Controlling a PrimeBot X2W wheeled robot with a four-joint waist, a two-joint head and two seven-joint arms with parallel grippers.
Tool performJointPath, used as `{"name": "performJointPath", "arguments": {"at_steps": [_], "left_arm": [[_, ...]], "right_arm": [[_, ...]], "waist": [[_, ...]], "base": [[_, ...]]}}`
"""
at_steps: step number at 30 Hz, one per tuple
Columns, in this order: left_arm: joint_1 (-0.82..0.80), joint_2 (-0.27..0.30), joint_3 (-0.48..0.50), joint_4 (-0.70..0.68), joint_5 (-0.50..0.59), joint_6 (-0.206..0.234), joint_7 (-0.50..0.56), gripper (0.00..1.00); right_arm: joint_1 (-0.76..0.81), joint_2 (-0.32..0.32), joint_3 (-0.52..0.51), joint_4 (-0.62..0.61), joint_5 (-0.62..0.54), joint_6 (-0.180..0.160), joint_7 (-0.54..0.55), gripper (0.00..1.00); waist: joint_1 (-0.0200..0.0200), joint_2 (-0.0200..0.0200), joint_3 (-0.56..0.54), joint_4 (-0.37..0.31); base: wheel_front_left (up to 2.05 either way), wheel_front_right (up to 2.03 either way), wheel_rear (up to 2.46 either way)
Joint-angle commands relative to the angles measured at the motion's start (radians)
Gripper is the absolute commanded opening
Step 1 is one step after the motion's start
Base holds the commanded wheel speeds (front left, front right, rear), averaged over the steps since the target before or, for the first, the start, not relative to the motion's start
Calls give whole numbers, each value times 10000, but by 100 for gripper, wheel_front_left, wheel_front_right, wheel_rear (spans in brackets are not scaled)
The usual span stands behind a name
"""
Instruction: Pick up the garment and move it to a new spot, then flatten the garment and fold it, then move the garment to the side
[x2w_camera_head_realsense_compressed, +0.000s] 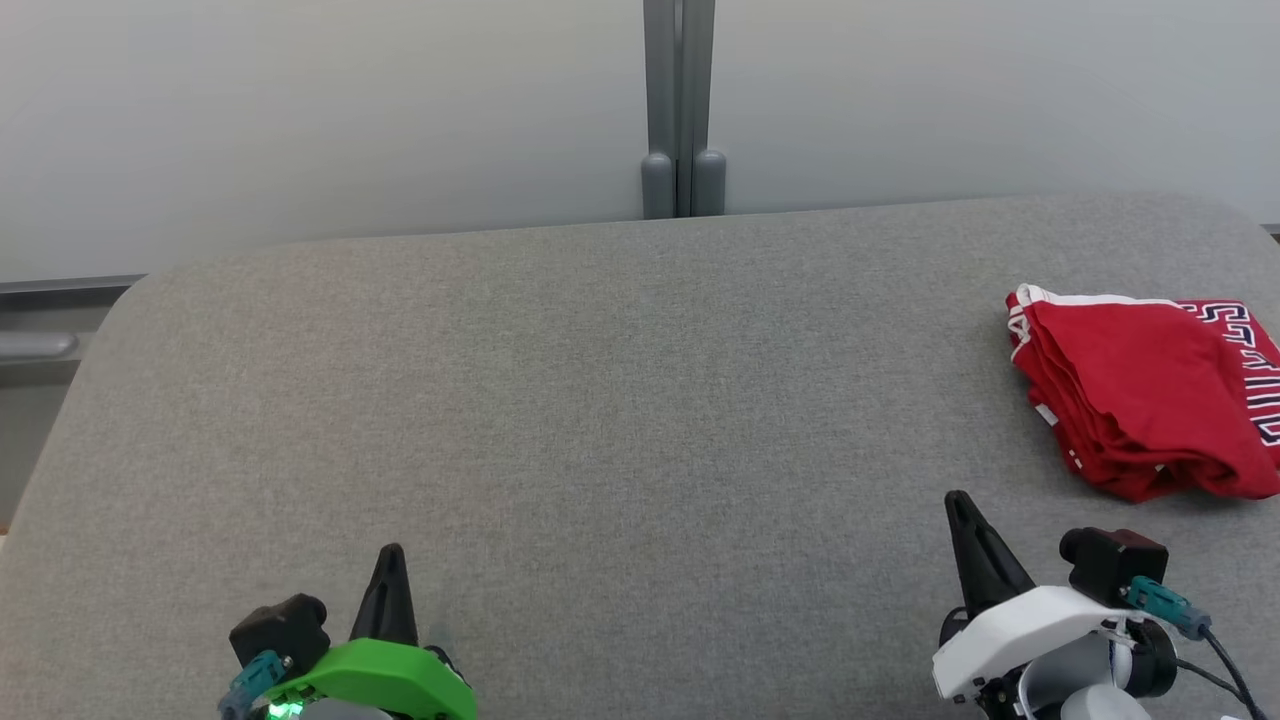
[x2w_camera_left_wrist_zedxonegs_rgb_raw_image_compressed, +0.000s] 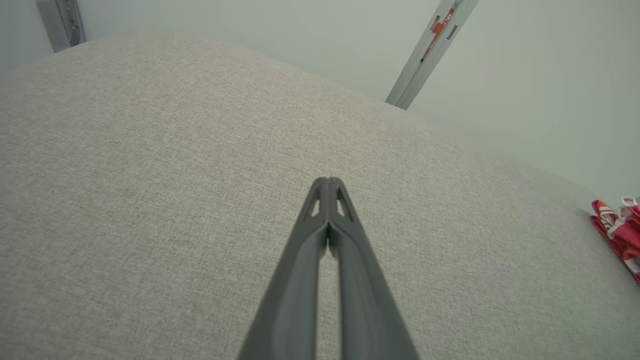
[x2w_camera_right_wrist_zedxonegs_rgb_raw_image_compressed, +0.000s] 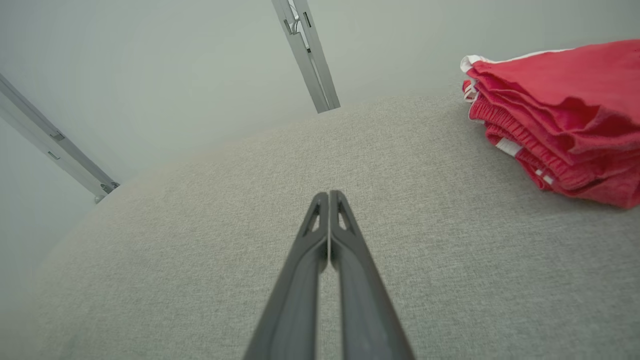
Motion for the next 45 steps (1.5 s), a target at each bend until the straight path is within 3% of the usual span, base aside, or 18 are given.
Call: {"name": "performJointPath", "arguments": {"at_steps": [1,21,45], "left_arm": [[-213,-35,190,-210,-348,-130,103,0],[-364,-170,1236,-439,-2857,-842,942,0],[-480,-305,2216,-658,-5220,-1516,1726,0]], "right_arm": [[-250,-47,-87,-169,444,-2,61,0],[-451,-97,-495,-204,3651,-4,610,0],[-626,-122,-909,-236,6638,-7,1157,0]], "waist": [[1,0,4,2],[1,0,75,15],[1,0,158,32]], "base": [[0,0,0],[0,0,0],[0,0,0]]}}
